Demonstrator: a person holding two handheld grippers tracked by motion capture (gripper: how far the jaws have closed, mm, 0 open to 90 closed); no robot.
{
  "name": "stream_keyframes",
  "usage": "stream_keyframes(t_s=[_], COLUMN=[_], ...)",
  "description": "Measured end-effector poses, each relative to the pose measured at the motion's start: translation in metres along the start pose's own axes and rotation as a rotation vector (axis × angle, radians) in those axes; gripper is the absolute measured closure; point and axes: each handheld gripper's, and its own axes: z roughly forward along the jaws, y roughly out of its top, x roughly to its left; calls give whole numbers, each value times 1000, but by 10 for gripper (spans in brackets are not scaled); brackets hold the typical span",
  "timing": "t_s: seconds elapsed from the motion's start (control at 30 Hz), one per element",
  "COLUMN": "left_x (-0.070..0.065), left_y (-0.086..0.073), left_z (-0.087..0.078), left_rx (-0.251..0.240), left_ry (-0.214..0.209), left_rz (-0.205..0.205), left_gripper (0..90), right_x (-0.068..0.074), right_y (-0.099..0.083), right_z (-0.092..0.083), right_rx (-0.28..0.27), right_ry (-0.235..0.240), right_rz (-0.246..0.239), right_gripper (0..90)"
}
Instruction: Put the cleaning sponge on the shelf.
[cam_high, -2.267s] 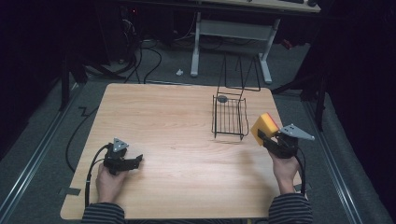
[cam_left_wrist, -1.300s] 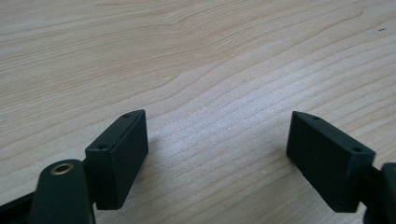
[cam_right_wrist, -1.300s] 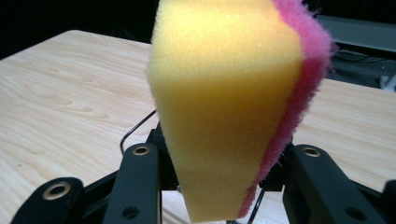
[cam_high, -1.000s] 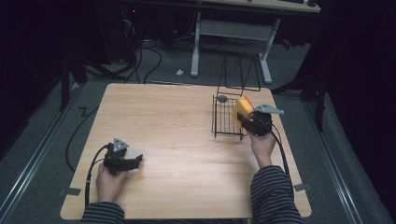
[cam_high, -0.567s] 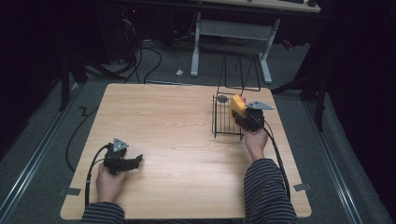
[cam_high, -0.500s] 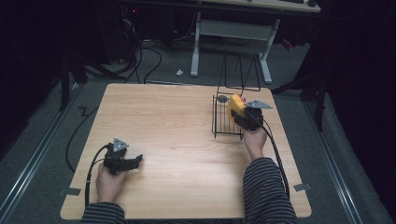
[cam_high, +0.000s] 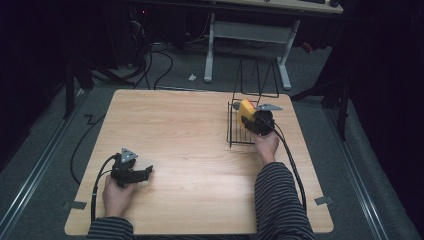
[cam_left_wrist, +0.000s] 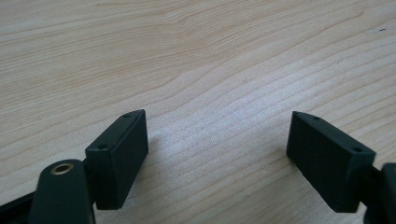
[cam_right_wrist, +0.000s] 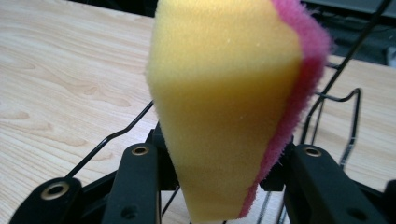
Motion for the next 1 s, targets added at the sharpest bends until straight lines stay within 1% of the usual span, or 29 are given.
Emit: stream_keyframes(t_s=[0.1, 0.13, 0.17, 0.27, 0.37, 0.5, 0.57, 0.63, 0.7, 0.87, 1.0], left_x=[0, 0, 0, 0, 0, 0, 0, 0, 0, 0, 0], left_y=[0, 0, 0, 0, 0, 0, 0, 0, 0, 0, 0], left_z=[0, 0, 0, 0, 0, 0, 0, 0, 0, 0, 0], left_rx=[0, 0, 0, 0, 0, 0, 0, 0, 0, 0, 0], left_ry=[0, 0, 0, 0, 0, 0, 0, 0, -1, 0, 0], left_rz=[0, 0, 0, 0, 0, 0, 0, 0, 0, 0, 0], left_gripper=[212, 212, 212, 212, 212, 212, 212, 212, 212, 213, 212], right_x=[1, 1, 1, 0, -1, 0, 0, 0, 0, -1, -3], right_y=[-1, -2, -3, -2, -3, -5, -6, -6, -6, -4, -3], right_z=[3, 4, 5, 5, 6, 8, 10, 10, 9, 6, 3], right_rx=[9, 17, 13, 16, 24, 44, 57, 48, 47, 35, 26], right_ry=[-1, 0, 0, 1, 9, 5, 0, 13, 21, 4, 5], right_rz=[1, -5, -10, -5, -1, -5, -7, 5, 7, 5, 20], right_gripper=[602, 599, 599, 598, 576, 560, 531, 494, 463, 358, 311])
